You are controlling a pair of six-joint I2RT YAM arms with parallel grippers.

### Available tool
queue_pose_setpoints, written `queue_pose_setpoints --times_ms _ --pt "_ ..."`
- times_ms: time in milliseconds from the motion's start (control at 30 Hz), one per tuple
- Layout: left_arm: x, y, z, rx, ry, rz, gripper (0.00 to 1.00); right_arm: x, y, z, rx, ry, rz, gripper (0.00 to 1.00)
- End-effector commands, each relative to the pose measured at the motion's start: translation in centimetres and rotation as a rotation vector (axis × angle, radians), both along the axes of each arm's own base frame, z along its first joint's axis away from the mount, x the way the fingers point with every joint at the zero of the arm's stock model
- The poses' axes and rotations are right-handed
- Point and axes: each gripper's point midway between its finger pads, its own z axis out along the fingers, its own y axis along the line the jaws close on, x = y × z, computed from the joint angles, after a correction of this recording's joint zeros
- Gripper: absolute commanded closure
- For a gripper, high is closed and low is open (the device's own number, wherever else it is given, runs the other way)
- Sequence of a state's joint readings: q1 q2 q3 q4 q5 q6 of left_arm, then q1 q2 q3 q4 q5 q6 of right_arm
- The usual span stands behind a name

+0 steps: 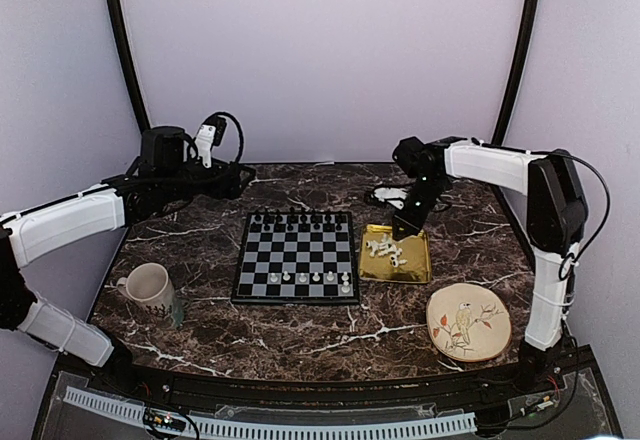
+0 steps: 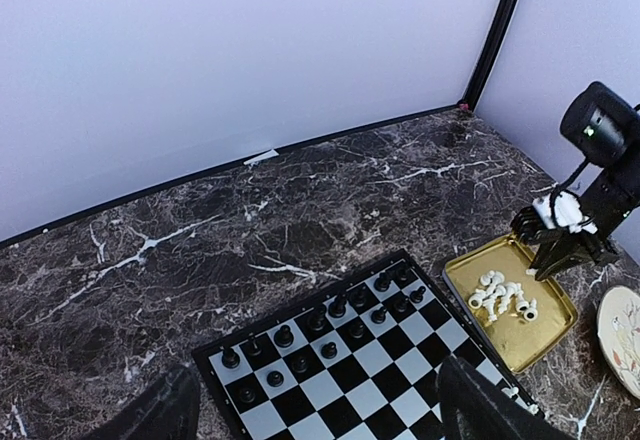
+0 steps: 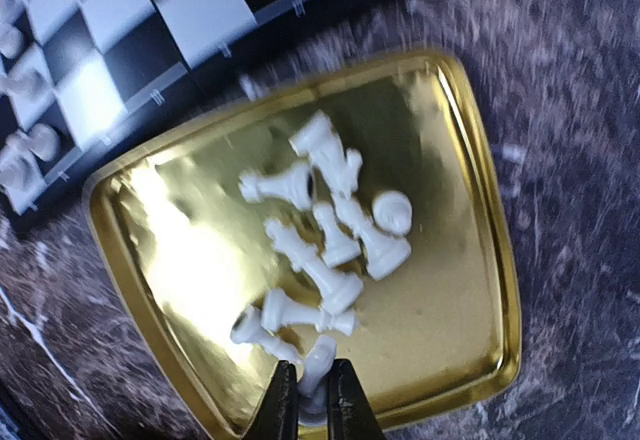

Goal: Set up the chess pieces on the board
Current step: Pick up the knight from the storage box, then place the knight on the chessboard.

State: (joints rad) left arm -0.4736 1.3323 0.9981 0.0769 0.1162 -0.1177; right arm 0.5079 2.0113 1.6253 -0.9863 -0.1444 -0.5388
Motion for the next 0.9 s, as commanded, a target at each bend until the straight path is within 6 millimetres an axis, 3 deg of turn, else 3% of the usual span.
queue_pose_setpoints --times_ms 0,133,267,400,467,633,867 --pt "0.3 0.0 1.1 -0.018 -0.013 0.001 0.16 -0.1 5.8 5.2 0.377 -0.015 0.023 0.96" --pt "0.5 0.0 0.8 -0.014 -0.008 0.005 0.16 -0.5 10.1 7.7 0.648 0.028 0.055 0.95" --pt "0.7 0.0 0.5 -0.007 -0.002 0.011 0.16 -0.9 14.1 8.7 0.749 -0.047 0.134 0.95" --pt "0.8 0.2 0.3 0.0 -0.005 0.02 0.16 -0.6 16.5 8.8 0.829 -0.172 0.113 0.95" --pt "0.8 0.2 0.3 0.003 -0.005 0.021 0.16 -0.5 17.4 8.2 0.854 -0.192 0.091 0.95" --pt "0.8 0.1 0.2 0.002 -0.002 0.018 0.16 -0.6 18.9 3.7 0.85 -0.161 0.031 0.94" --pt "0.9 0.1 0.0 0.0 0.003 0.018 0.16 0.8 19.0 0.5 0.795 -0.215 -0.035 0.94"
